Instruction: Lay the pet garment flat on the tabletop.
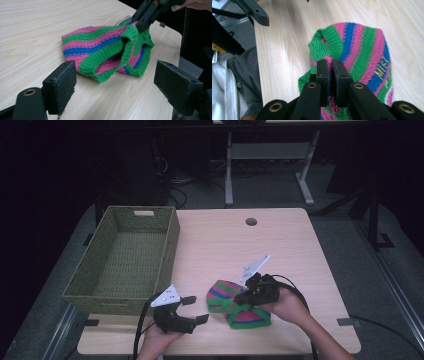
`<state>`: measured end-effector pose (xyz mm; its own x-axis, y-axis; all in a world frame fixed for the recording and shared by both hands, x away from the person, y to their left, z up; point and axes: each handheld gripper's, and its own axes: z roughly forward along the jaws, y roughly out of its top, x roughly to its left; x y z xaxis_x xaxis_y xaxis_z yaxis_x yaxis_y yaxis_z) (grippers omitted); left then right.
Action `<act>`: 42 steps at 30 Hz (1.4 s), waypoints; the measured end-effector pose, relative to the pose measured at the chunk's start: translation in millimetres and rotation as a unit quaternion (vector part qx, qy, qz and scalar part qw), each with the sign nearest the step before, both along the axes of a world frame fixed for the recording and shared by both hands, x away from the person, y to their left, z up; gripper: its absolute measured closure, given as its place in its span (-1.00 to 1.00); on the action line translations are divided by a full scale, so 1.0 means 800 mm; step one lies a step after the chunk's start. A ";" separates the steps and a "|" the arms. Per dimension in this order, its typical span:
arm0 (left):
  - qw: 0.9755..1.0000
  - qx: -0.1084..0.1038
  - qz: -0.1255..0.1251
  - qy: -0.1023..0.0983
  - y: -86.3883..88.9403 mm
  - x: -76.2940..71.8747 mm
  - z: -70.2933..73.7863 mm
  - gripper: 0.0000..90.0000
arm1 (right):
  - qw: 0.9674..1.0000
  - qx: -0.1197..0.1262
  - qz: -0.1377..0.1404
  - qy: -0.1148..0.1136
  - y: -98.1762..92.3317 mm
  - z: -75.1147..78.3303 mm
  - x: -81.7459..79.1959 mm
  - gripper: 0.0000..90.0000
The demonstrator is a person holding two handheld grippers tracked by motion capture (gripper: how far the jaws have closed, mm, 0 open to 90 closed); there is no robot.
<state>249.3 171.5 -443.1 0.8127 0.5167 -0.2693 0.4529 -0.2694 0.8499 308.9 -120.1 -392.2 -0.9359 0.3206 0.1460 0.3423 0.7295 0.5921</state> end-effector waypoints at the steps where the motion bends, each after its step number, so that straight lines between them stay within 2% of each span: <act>1: 1.000 -0.001 0.000 0.000 0.000 0.000 0.000 -0.61 | 1.000 0.003 -0.001 -0.002 -0.002 0.002 0.001 0.88; 6: 1.000 -0.002 0.000 0.001 0.000 0.001 0.000 -0.61 | 1.000 0.016 -0.014 -0.002 -0.012 0.010 0.003 0.88; 10: 1.000 -0.003 0.000 0.003 0.000 0.002 0.000 -0.61 | 0.999 0.028 -0.017 0.002 -0.017 0.013 0.007 0.88; 11: 1.000 -0.003 0.000 0.002 0.000 0.002 -0.001 -0.61 | 0.999 0.031 -0.021 0.009 -0.018 0.015 0.007 0.89; 15: 1.000 -0.003 -0.001 0.003 -0.001 0.003 -0.001 -0.61 | 0.999 0.033 -0.020 0.006 -0.022 0.016 0.010 0.88; 24: 1.000 -0.004 -0.003 0.001 -0.008 0.006 0.002 -0.60 | 0.998 0.060 -0.031 0.013 -0.035 0.025 0.014 0.88; 32: 1.000 -0.006 -0.007 0.009 -0.017 0.015 0.002 -0.55 | 0.996 0.077 -0.027 0.017 -0.044 0.032 0.018 0.88; 42: 1.000 0.007 -0.010 0.012 -0.025 0.028 -0.004 -0.49 | 0.995 0.097 -0.023 0.017 -0.056 0.042 0.019 0.88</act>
<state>271.4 151.6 -446.1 0.8168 0.5035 -0.2818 0.4672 -0.2905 0.8351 324.2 -164.8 -358.8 -0.9142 0.3255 0.2414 0.3953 0.5854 0.7078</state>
